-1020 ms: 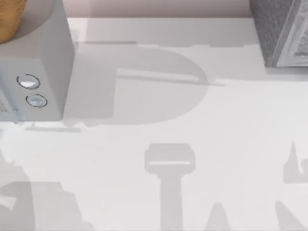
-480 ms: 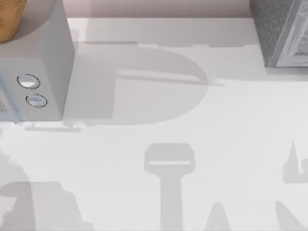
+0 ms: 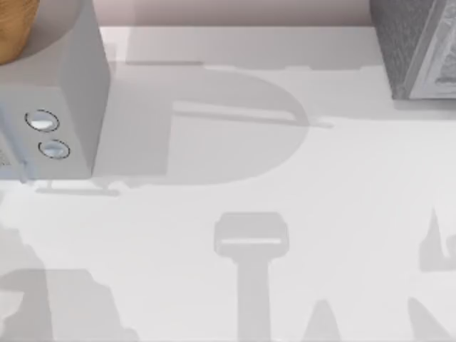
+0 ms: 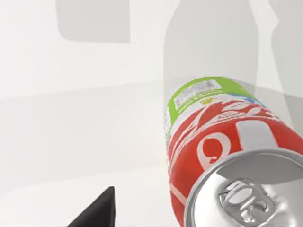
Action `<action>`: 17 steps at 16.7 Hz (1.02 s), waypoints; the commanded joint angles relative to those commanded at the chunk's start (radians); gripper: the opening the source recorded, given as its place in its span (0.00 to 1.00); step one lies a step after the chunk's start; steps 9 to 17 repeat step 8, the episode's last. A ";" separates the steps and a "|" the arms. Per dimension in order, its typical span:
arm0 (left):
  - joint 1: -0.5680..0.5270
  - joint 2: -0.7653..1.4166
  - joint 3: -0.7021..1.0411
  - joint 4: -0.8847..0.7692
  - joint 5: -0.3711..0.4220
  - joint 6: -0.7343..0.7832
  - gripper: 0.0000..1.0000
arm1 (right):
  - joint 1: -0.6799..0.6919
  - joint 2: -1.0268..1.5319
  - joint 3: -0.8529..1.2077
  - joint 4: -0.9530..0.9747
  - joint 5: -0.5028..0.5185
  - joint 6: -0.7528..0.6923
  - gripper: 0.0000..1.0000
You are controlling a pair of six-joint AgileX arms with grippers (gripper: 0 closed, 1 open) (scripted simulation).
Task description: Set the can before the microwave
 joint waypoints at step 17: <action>-0.002 -0.025 0.140 -0.165 0.000 -0.003 1.00 | 0.000 0.000 0.000 0.000 0.000 0.000 1.00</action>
